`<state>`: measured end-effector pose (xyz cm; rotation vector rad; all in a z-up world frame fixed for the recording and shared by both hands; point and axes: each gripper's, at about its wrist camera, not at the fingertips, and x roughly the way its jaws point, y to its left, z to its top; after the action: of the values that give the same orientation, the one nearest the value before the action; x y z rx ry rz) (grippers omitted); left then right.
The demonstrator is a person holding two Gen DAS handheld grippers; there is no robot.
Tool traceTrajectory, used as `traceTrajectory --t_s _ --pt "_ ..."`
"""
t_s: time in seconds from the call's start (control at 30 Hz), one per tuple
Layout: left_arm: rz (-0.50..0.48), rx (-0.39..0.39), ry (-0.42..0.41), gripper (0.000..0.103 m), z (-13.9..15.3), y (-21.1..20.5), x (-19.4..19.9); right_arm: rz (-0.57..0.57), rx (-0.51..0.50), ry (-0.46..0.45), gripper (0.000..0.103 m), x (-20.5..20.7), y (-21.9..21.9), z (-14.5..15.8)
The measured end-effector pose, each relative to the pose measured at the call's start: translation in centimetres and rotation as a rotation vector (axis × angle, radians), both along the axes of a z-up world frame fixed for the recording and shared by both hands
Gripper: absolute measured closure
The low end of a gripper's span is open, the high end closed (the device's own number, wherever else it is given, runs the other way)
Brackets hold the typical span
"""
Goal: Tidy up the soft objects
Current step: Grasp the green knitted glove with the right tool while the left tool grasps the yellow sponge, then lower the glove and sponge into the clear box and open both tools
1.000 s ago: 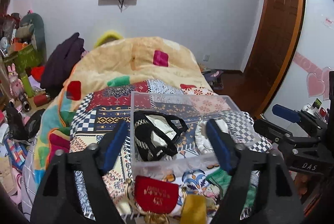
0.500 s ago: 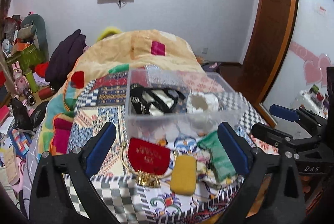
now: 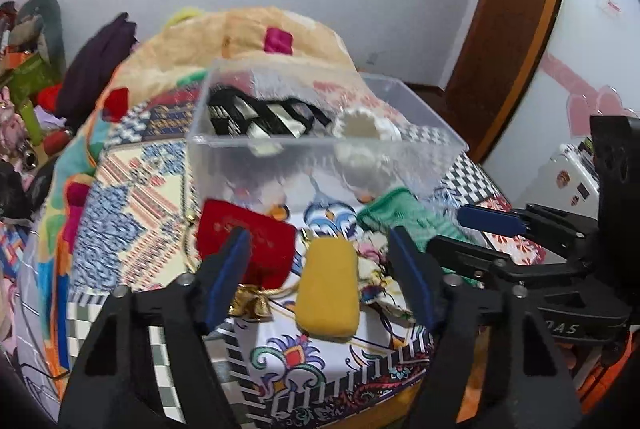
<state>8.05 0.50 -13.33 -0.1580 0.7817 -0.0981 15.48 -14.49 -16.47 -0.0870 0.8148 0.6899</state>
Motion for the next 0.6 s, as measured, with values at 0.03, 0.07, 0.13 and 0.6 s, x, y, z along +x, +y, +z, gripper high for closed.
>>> traceTrajectory --t_s 0.03,0.07,0.13,0.6 --pt "-0.010 -0.002 0.011 0.039 -0.4 -0.1 0.1 0.004 -0.005 0.009 0.055 0.1 0.1 -0.3" --pt "-0.020 -0.002 0.020 0.042 -0.7 -0.3 0.2 0.009 -0.010 0.019 0.056 0.2 0.2 -0.6" --pt "-0.036 -0.005 0.041 0.048 -1.4 -0.5 0.4 0.019 -0.020 0.037 0.059 0.4 0.3 -1.3" --pt "-0.058 -0.041 0.032 0.075 -1.4 0.0 -0.1 0.026 0.007 -0.002 0.095 -0.1 -0.3 -0.4"
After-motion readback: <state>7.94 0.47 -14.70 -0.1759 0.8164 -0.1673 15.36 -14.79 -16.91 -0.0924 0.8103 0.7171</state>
